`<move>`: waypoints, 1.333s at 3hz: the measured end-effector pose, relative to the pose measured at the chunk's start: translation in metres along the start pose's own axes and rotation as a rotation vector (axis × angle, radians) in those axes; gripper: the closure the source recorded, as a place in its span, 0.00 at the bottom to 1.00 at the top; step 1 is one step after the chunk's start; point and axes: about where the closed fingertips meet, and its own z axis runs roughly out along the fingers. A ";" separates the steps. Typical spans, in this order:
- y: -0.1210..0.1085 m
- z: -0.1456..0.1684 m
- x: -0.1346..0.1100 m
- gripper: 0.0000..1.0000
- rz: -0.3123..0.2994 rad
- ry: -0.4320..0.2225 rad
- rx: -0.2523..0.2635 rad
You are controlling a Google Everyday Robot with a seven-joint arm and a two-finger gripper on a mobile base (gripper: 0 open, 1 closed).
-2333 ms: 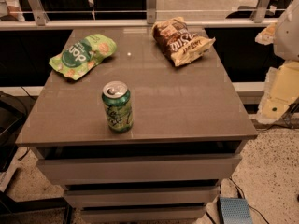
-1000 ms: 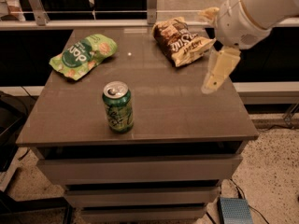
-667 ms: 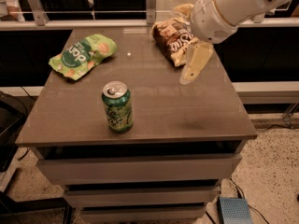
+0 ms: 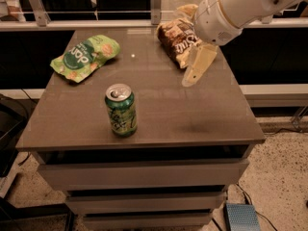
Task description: Pick green rice chip bag
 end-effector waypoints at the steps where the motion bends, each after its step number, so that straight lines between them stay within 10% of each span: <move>1: -0.018 0.042 -0.014 0.00 -0.001 -0.036 0.010; 4: -0.128 0.182 -0.058 0.00 -0.001 -0.039 0.060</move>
Offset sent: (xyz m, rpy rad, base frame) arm 0.1398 0.1472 -0.0462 0.0898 -0.0424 0.0128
